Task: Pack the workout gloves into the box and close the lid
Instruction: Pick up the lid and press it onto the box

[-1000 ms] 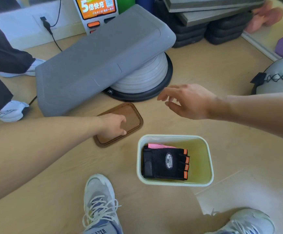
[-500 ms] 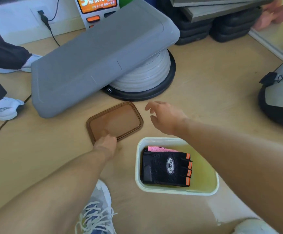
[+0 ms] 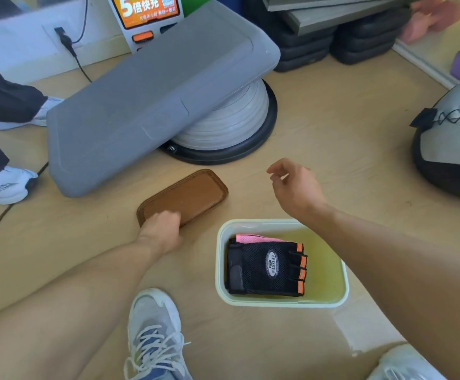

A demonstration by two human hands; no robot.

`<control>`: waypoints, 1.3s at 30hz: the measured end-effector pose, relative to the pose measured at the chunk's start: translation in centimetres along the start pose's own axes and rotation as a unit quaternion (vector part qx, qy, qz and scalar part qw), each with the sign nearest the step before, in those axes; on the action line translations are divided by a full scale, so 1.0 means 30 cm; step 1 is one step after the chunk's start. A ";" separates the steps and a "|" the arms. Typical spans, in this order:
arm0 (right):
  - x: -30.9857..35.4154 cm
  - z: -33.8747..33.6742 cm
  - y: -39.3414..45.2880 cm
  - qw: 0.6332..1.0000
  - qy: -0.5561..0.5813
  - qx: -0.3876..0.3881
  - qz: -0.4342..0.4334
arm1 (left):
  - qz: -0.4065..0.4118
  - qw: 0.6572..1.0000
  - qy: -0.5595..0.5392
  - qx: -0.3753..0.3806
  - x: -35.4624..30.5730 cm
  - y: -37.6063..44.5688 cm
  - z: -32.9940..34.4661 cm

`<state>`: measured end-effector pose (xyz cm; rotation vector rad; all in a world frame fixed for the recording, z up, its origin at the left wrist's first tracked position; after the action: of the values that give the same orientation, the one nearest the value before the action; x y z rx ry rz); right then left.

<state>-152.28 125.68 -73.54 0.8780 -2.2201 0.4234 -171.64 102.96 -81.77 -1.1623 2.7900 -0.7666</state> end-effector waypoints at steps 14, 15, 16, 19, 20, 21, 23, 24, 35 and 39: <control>0.124 -0.062 -0.027 0.987 0.158 0.022 0.027 | 0.102 0.971 -0.201 -0.085 -0.034 -0.125 -0.573; 0.113 -0.085 -0.028 0.985 0.167 0.027 0.031 | 0.107 0.963 -0.234 -0.083 -0.052 -0.131 -0.594; 0.096 -0.111 -0.030 0.983 0.179 0.016 0.039 | 0.113 0.952 -0.270 -0.084 -0.073 -0.134 -0.608; 0.011 -0.175 -0.062 0.963 0.251 -0.028 0.099 | 0.089 0.906 -0.407 -0.080 -0.113 -0.131 -0.591; -0.031 -0.179 -0.085 0.954 0.266 -0.029 0.134 | 0.066 0.890 -0.447 -0.064 -0.118 -0.122 -0.552; -0.078 -0.174 -0.117 0.950 0.260 -0.026 0.173 | 0.041 0.882 -0.467 -0.048 -0.122 -0.121 -0.502; -0.178 -0.154 -0.193 0.945 0.210 -0.017 0.251 | 0.008 0.883 -0.469 -0.010 -0.144 -0.128 -0.383; -0.220 -0.146 -0.233 0.944 0.179 -0.019 0.276 | -0.007 0.884 -0.468 0.007 -0.160 -0.137 -0.318; -0.335 -0.096 -0.511 0.925 0.059 -0.105 0.360 | -0.160 0.870 -0.465 -0.040 -0.202 -0.245 -0.056; -0.329 -0.116 -0.513 0.928 0.062 -0.096 0.354 | -0.177 0.866 -0.468 -0.028 -0.212 -0.253 -0.041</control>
<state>-134.69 121.04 -77.49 -0.0852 -2.3534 0.5545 -162.28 103.21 -78.31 -1.5253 1.8176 -0.0392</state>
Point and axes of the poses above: each hand's wrist, its own y-axis towards the middle knuckle, its own z-axis out of the palm, x = y × z, the point moved 7 cm from there along y, towards the middle knuckle, and after that the axes turned 7 degrees about -z, right-handed, at the moved point
